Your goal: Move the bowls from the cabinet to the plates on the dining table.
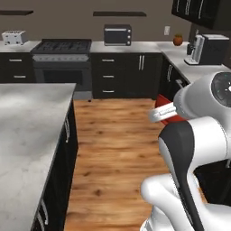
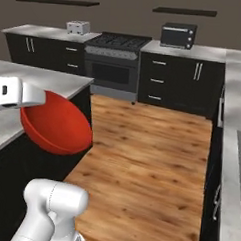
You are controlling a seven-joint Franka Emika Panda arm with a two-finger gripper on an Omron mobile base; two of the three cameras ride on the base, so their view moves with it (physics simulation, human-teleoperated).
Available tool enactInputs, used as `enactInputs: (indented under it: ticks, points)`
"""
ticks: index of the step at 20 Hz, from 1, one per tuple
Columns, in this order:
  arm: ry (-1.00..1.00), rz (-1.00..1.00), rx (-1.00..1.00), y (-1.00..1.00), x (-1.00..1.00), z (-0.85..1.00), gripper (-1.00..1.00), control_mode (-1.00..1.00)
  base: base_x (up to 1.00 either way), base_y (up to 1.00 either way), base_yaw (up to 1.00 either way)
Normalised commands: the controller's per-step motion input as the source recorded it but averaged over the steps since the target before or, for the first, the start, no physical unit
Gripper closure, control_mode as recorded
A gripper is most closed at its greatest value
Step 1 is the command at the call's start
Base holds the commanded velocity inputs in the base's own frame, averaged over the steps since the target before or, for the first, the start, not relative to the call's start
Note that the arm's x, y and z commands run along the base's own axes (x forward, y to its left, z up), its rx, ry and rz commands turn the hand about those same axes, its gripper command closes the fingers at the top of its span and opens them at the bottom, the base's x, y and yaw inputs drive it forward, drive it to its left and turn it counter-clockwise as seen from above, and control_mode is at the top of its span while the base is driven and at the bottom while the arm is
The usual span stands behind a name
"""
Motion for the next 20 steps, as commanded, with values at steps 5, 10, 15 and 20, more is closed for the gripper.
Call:
enactInputs:
  ticks: [5,10,15,20]
  points:
    - [0.0,0.0,0.0,0.0,0.0,0.0,1.0,1.0,0.98,-0.6,0.2]
    - [0.0,0.0,0.0,0.0,0.0,0.0,1.0,1.0,0.83,-0.25,0.32]
    - [0.0,0.0,0.0,0.0,0.0,0.0,1.0,1.0,0.47,-0.05,0.37]
    - [0.0,0.0,0.0,0.0,0.0,0.0,1.0,1.0,0.05,0.0,0.43]
